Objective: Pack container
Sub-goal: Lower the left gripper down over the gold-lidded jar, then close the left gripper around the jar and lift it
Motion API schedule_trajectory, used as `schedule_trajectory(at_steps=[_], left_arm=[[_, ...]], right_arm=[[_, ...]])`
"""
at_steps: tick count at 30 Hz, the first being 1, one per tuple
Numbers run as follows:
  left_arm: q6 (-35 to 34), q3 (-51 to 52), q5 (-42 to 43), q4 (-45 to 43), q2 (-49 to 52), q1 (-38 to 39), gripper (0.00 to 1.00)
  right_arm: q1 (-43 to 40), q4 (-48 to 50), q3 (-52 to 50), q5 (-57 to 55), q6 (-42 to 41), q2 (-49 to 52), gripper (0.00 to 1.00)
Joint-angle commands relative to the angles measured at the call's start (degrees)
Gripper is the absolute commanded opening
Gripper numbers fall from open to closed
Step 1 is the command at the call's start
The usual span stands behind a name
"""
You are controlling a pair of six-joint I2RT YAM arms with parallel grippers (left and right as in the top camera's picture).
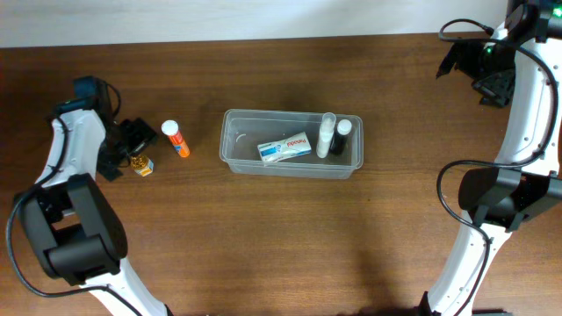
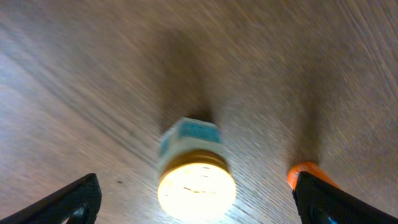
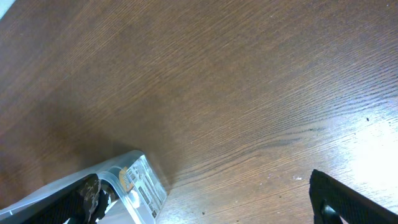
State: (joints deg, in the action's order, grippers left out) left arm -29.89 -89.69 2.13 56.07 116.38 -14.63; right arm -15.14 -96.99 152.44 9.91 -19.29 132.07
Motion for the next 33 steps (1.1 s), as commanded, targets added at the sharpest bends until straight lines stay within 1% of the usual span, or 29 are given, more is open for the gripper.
schedule_trajectory(at_steps=[1,15,28,33], left_arm=[[-1.4,-0.4,-0.6,-0.1,0.9,0.2,1.0],[-1.4,-0.2,-2.4,0.1,1.2,0.2,1.0],[-1.3,-0.2,-2.7,0.3,5.5,0.2,1.0],[-1.3,-0.2,-4.8,0.3,5.6,0.2,1.0]], right_arm=[[0.0,-0.3,-0.3,-0.8,-0.1,-0.5,0.98],[0.0,-0.3,-0.3,-0.8,-0.1,-0.5,0.98],[0.0,-0.3,-0.3,-0.8,-0.1,-0.5,0.98],[0.0,-0.3,-0.3,-0.8,-0.1,-0.5,0.98]])
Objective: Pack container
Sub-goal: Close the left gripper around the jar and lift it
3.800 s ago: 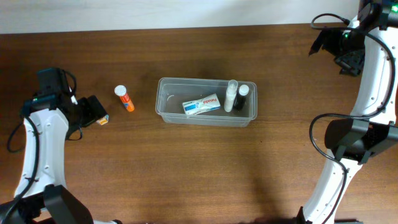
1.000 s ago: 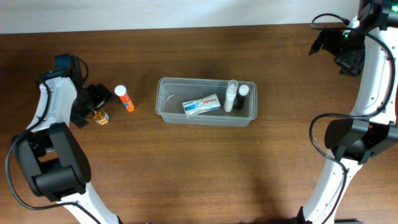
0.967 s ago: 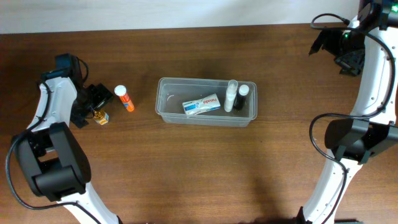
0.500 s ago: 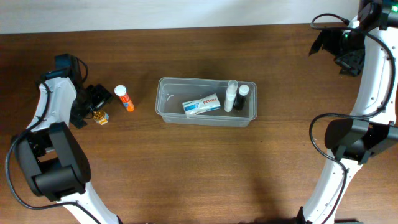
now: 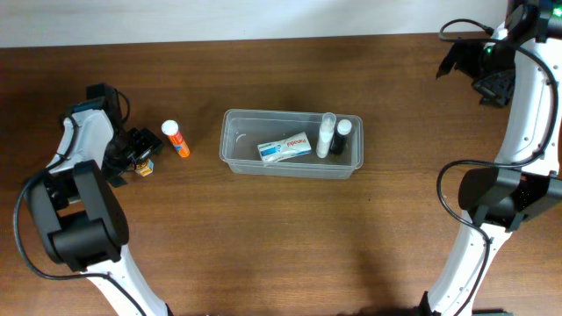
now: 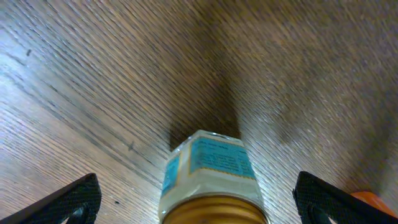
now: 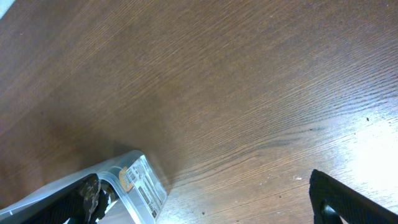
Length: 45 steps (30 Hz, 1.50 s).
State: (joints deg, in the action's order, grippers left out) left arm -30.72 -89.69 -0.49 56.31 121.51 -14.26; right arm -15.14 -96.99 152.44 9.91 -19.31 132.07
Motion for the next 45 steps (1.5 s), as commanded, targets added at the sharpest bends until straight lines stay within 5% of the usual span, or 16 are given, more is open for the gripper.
schedule_trajectory(at_steps=[1,7,12,18,22,29,45], left_arm=[[-0.4,-0.2,-2.6,0.0,0.4,-0.2,1.0],[0.4,-0.2,-2.8,-0.3,0.4,-0.2,0.99],[0.4,-0.2,-2.8,-0.3,0.4,-0.2,0.8],[0.8,-0.2,-2.8,-0.4,0.4,-0.1,0.79],[0.8,-0.2,-2.8,-0.3,0.4,-0.2,0.62],[0.8,-0.2,-2.8,-0.3,0.4,-0.1,0.48],[0.8,-0.2,-2.8,0.3,0.4,-0.2,0.4]], right_arm=[[0.0,-0.3,-0.3,-0.8,-0.1,-0.5,0.98],[0.0,-0.3,-0.3,-0.8,-0.1,-0.5,0.98],[0.0,-0.3,-0.3,-0.8,-0.1,-0.5,0.99],[0.0,-0.3,-0.3,-0.7,-0.1,-0.5,0.99],[0.0,-0.3,-0.3,-0.7,-0.1,-0.5,0.98],[0.0,-0.3,-0.3,-0.8,-0.1,-0.5,0.98],[0.0,-0.3,-0.3,-0.8,-0.1,-0.5,0.98]])
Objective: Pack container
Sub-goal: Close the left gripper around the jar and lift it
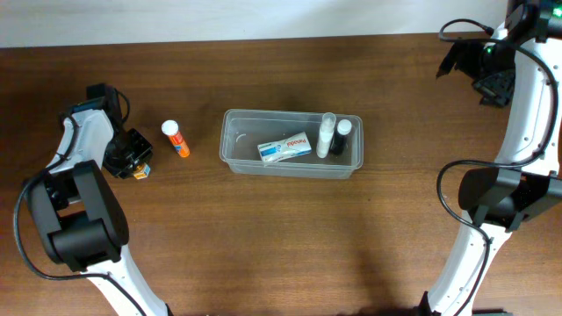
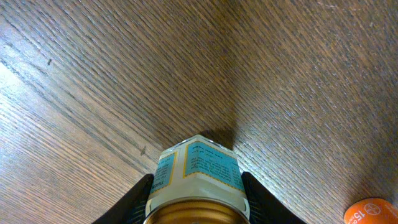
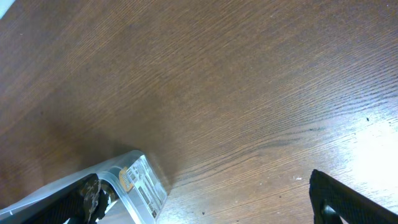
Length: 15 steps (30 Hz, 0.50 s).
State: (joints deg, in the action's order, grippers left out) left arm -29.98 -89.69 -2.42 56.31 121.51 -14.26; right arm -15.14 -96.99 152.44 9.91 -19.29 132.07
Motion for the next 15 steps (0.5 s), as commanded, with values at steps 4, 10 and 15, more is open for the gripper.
schedule_trajectory(at_steps=[4,10,15], left_arm=[[0.0,-0.3,-0.8,0.8,0.4,-0.2,0.41],[0.1,-2.5,0.0,3.4,0.4,-0.2,0.4],[0.3,-8.0,0.0,8.5,0.4,-0.2,0.33]], right_arm=[[0.0,-0.3,-0.3,-0.7,-0.1,-0.5,0.98],[0.0,-0.3,-0.3,-0.8,-0.1,-0.5,0.98],[0.0,-0.3,-0.3,-0.7,-0.1,-0.5,0.98]])
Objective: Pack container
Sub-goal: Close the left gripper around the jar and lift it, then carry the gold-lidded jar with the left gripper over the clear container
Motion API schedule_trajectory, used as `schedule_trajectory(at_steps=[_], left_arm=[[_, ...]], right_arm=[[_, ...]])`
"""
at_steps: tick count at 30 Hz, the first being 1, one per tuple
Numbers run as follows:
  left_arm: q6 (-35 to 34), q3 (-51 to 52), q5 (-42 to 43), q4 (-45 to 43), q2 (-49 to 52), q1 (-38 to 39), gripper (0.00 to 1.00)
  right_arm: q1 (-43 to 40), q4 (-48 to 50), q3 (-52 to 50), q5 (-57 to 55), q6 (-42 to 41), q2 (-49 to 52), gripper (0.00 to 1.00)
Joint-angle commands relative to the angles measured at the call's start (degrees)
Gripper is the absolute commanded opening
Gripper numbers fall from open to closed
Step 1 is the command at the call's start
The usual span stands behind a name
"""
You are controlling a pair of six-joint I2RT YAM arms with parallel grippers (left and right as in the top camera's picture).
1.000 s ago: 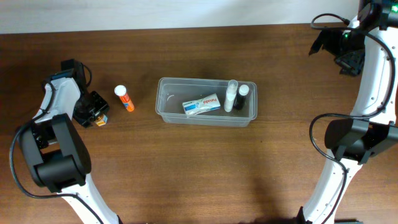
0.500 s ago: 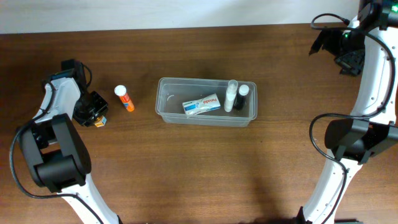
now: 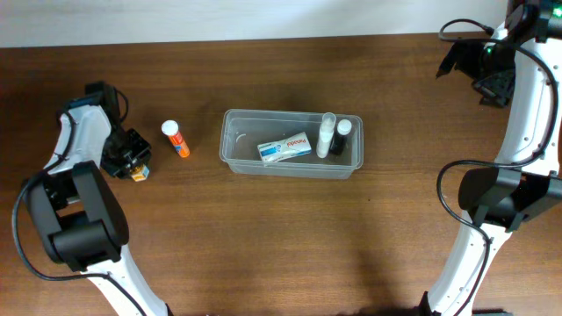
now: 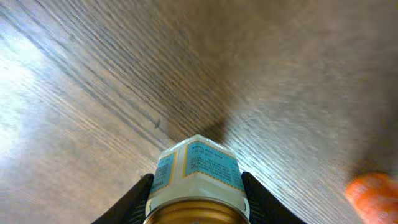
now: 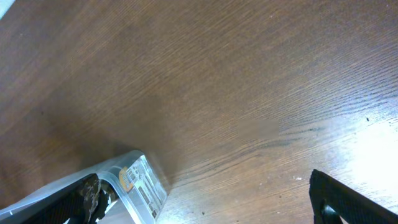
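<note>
A small jar [image 4: 198,177] with a gold lid and a blue label sits between the fingers [image 4: 138,198] of my left gripper [image 4: 198,208], which is shut on it. From overhead, the left gripper [image 3: 132,156] and jar [image 3: 139,174] are at the table's left. An orange tube [image 3: 176,140] with a white cap lies just right of them, blurred at the edge of the wrist view as the orange tube [image 4: 373,190]. The clear container [image 3: 230,149] in the middle holds a white box [image 3: 285,147], a white bottle [image 3: 326,134] and a black-capped bottle [image 3: 341,136]. My right gripper [image 3: 490,77] is open, high at the far right.
The right wrist view shows bare brown wood and a corner of the clear container [image 5: 134,180] at lower left. The table's far edge meets a white wall along the top of the overhead view. Both arm bases stand at the near left and right corners.
The left gripper is still shut on the jar. The wood under it now looks blurred and slightly shifted, and the orange tube shows higher in the wrist view. The right arm has not moved.
The left gripper was open above the upright jar, beside the orange tube. Then it was lower, its open fingers either side of the jar. Half a second ago it was shut on the jar, and it still holds it. The right arm stayed still throughout.
</note>
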State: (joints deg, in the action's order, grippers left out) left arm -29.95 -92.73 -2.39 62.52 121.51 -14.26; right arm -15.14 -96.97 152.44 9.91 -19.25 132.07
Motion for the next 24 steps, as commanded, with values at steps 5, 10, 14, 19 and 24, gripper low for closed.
schedule_trajectory(at_steps=[5,10,14,19,24], left_arm=[[2.5,-13.3,0.0,9.0,0.4,-0.2,0.34],[2.9,-27.3,0.0,19.7,0.3,-0.2,0.34],[2.8,-38.4,0.0,27.9,0.3,-0.1,0.34],[8.4,-51.0,5.6,34.2,-0.8,0.7,0.3],[8.2,-54.2,10.8,34.0,-5.9,3.9,0.3]], right_arm=[[0.0,-0.3,-0.3,-0.8,-0.1,-0.5,0.99],[0.0,-0.3,-0.3,-0.7,-0.1,-0.5,0.98],[0.0,-0.3,-0.3,-0.8,-0.1,-0.5,0.98],[0.0,-0.3,-0.3,-0.8,-0.1,-0.5,0.98],[0.0,-0.3,-0.3,-0.8,-0.1,-0.5,0.98]])
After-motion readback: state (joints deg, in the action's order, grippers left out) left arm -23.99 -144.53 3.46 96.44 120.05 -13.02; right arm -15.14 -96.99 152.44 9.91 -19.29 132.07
